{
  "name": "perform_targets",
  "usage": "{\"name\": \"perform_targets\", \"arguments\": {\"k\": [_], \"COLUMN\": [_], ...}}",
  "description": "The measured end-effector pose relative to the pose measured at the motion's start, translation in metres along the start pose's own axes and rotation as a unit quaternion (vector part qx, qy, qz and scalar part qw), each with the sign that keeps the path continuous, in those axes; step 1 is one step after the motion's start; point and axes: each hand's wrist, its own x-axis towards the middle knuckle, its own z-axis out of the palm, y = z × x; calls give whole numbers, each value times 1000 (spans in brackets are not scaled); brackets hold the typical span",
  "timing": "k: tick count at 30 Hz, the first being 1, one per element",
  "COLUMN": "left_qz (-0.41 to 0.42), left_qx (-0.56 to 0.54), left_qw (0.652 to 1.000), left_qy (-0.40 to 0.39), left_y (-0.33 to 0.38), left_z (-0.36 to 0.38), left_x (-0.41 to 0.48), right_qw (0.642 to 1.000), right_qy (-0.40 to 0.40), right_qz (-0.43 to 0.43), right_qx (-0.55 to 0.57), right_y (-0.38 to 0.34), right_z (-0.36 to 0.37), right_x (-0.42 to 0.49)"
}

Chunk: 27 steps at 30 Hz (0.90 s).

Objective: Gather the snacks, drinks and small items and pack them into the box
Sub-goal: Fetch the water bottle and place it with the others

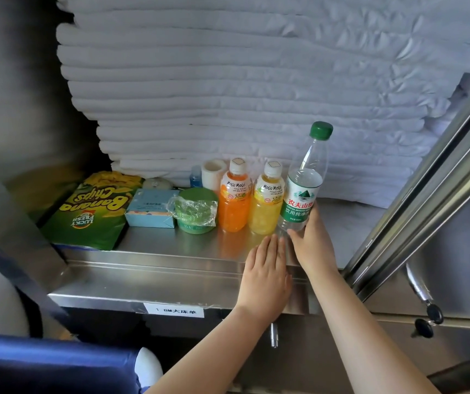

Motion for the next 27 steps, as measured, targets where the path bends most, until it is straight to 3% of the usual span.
{"name": "perform_targets", "arguments": {"k": [5,8,15,19,27], "left_qz": [8,15,42,34,-4], "left_qx": [-2,0,-12,-8,-16], "left_qw": [1000,1000,999,999,998], "left_qy": [-16,-24,18,22,-67], "left_y": [-2,-4,-20,-22,0], "left_z": [3,5,11,15,11], "left_x": [0,0,-22,-45,-96], "right_qw": [1000,995,949,938,922], "right_qy": [-16,-32,25,-3,-110], "right_qz": [3,22,-150,-158,-187], "right_qx": [-8,-89,-276,-308,-320], "right_y": [3,8,30,48,70], "right_z": [2,1,1,6,-8], "right_x": [-1,-15,-89,-117,-158]}}
